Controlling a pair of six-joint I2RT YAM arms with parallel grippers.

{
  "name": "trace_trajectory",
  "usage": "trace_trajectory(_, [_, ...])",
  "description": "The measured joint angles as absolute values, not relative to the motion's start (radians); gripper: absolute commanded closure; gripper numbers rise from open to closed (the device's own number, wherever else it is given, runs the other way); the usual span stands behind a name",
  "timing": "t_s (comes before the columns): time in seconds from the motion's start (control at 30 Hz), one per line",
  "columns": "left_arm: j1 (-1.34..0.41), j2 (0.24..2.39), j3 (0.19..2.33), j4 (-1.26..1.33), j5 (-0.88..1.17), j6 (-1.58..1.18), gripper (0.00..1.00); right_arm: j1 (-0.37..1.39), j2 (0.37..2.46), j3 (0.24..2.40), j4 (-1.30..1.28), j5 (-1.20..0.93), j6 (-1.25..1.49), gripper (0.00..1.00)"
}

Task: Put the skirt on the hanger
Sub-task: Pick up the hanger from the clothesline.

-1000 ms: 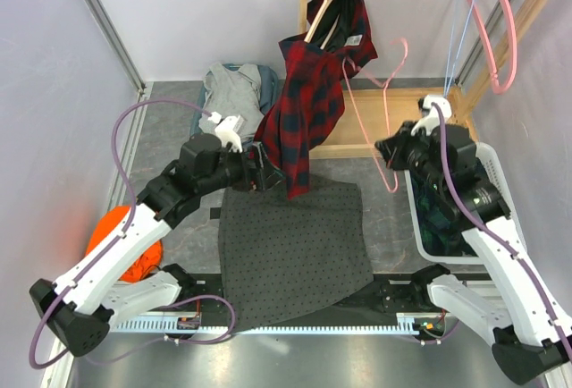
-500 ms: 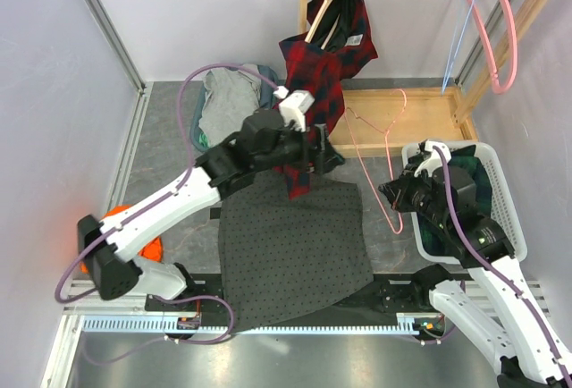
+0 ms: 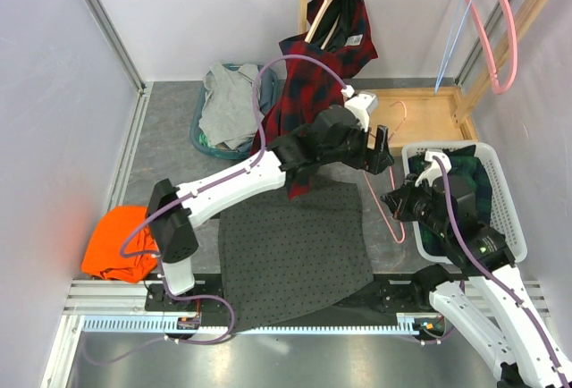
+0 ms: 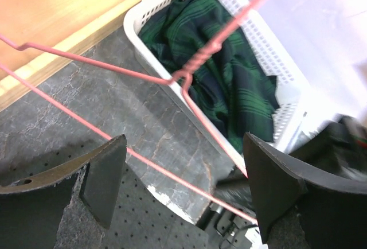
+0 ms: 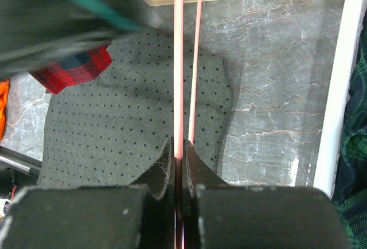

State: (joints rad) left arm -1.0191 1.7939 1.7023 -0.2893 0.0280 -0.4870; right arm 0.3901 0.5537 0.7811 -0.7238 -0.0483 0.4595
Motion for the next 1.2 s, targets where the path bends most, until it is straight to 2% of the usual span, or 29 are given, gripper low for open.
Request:
trace_trajectory(0.4, [-1.025, 1.899, 1.765, -0.276, -0.044, -0.486, 0.14, 0.391, 0.537, 0.780, -0.739, -0.081, 0.457, 1.00])
trace_trajectory(0.47, [-1.025, 1.912, 1.783, -0.273, -0.054, -0.487, 0.15, 0.391, 0.533, 0.780, -0.739, -0.091, 0.455, 1.00])
trace_trajectory(0.57, [-1.026, 1.937, 1.811, -0.274, -0.071, -0.492, 0.23, 0.391, 0.529, 0.780, -0.740, -0.108, 0.451, 1.00])
trace_trajectory(0.6, [-1.026, 1.946, 1.821, -0.279, -0.078, -0.493, 0.36, 0.391, 0.529, 0.780, -0.740, -0.112, 0.449, 1.00])
trace_trajectory(0.67, [-1.027, 1.963, 1.841, -0.287, -0.087, -0.501, 0.48, 0.390, 0.530, 0.780, -0.740, -0.117, 0.445, 1.00])
trace_trajectory(0.7, [-1.028, 1.971, 1.853, -0.297, -0.087, -0.508, 0.66, 0.390, 0.531, 0.780, -0.738, -0.117, 0.444, 1.00])
trace_trajectory(0.77, [-1.035, 1.987, 1.876, -0.305, -0.087, -0.520, 0.80, 0.390, 0.539, 0.779, -0.736, -0.121, 0.443, 1.00])
trace_trajectory(0.8, [-1.044, 1.990, 1.883, -0.300, -0.089, -0.530, 0.92, 0.390, 0.542, 0.779, -0.736, -0.128, 0.443, 1.00])
trace_trajectory(0.83, [-1.052, 1.991, 1.888, -0.299, -0.099, -0.537, 0.98, 0.393, 0.549, 0.779, -0.734, -0.137, 0.445, 1.00])
trace_trajectory(0.87, [-1.056, 1.991, 1.889, -0.295, -0.105, -0.546, 0.98, 0.397, 0.553, 0.779, -0.730, -0.142, 0.445, 1.00])
trace_trajectory(0.97, [-1.061, 1.991, 1.892, -0.279, -0.118, -0.571, 0.98, 0.398, 0.562, 0.779, -0.710, -0.160, 0.454, 0.73])
trace_trajectory(1.0, [-1.061, 1.991, 1.892, -0.275, -0.121, -0.577, 0.98, 0.398, 0.564, 0.779, -0.705, -0.162, 0.459, 0.60])
trace_trajectory(1.07, [-1.061, 1.991, 1.892, -0.274, -0.123, -0.582, 0.98, 0.402, 0.565, 0.780, -0.696, -0.173, 0.460, 0.49])
trace_trajectory(1.1, [-1.061, 1.990, 1.890, -0.280, -0.126, -0.581, 0.98, 0.402, 0.564, 0.781, -0.696, -0.170, 0.462, 0.40])
trace_trajectory(1.2, [-1.054, 1.975, 1.851, -0.288, -0.145, -0.574, 0.98, 0.402, 0.563, 0.802, -0.721, -0.125, 0.459, 0.31])
